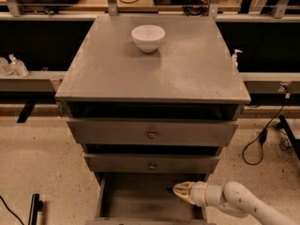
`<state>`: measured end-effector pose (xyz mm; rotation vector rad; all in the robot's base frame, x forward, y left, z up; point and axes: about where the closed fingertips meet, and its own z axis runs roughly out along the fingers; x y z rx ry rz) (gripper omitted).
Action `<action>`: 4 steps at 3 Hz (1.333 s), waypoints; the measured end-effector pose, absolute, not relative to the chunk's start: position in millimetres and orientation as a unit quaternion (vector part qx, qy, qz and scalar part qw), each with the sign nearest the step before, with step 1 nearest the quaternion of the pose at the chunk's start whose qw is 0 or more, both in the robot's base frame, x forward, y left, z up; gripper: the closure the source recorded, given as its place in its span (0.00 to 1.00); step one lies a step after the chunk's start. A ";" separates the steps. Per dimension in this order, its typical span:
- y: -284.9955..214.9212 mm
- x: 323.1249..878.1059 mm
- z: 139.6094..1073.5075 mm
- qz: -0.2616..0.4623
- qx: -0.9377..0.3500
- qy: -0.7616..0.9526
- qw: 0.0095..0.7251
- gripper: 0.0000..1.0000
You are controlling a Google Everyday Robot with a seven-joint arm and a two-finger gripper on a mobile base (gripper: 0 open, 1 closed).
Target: Place rxbar blueberry into bottom drawer
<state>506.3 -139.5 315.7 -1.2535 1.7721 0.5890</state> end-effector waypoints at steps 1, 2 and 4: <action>-148.6 516.8 289.5 0.243 -0.496 0.720 0.421 1.00; -144.5 516.7 288.8 0.240 -0.500 0.719 0.419 1.00; -143.0 514.4 240.8 0.246 -0.523 0.718 0.388 1.00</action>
Offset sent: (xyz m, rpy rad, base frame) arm 0.0046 -0.0038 -0.0219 -0.0016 0.0304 -0.0044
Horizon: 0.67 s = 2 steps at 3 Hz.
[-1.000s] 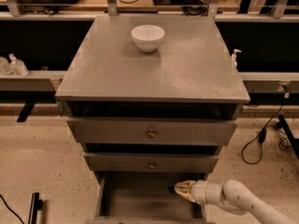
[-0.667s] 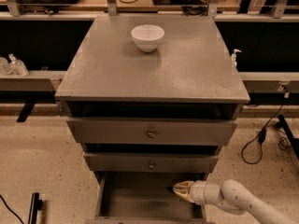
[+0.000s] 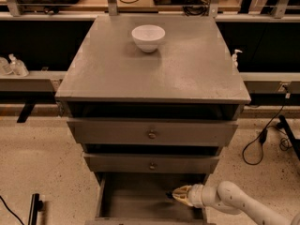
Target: Place rxbar blueberry into bottom drawer
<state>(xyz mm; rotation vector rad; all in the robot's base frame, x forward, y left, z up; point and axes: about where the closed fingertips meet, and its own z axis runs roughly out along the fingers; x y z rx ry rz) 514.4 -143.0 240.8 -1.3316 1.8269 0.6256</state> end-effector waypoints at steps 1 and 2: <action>-141.5 513.4 230.1 0.250 -0.531 0.717 0.376 1.00; -139.3 512.0 221.7 0.259 -0.538 0.717 0.360 1.00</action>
Offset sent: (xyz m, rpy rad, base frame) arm -0.0026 0.0011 -0.0279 -0.0373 0.0768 0.0728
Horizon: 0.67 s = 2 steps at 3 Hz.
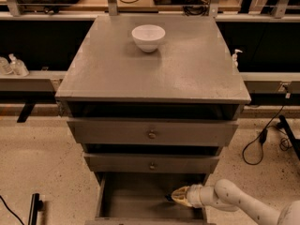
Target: Place rxbar blueberry into bottom drawer
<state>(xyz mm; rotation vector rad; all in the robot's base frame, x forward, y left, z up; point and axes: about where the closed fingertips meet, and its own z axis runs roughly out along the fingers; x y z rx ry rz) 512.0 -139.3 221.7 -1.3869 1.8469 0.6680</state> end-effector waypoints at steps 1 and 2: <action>-138.7 507.9 217.4 0.273 -0.534 0.719 0.351 0.83; -136.3 507.1 216.7 0.275 -0.535 0.718 0.351 0.59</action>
Offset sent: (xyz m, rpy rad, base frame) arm -0.0036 0.0005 -0.0039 0.0102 0.0285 0.0064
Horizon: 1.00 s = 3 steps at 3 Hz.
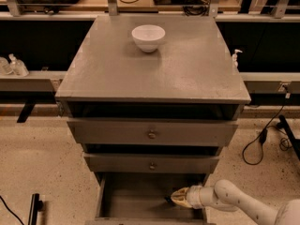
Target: Place rxbar blueberry into bottom drawer
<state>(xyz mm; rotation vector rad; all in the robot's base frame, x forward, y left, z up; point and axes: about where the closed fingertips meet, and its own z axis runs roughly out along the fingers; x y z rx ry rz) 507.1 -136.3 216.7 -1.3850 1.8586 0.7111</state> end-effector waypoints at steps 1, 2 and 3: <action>-134.0 506.2 215.9 0.277 -0.535 0.717 0.350 0.36; -131.0 505.0 214.8 0.279 -0.536 0.716 0.350 0.05; -129.8 504.6 214.4 0.280 -0.536 0.716 0.350 0.00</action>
Offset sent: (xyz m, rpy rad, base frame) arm -0.0008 0.0019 -0.0007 0.0020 0.0018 0.0023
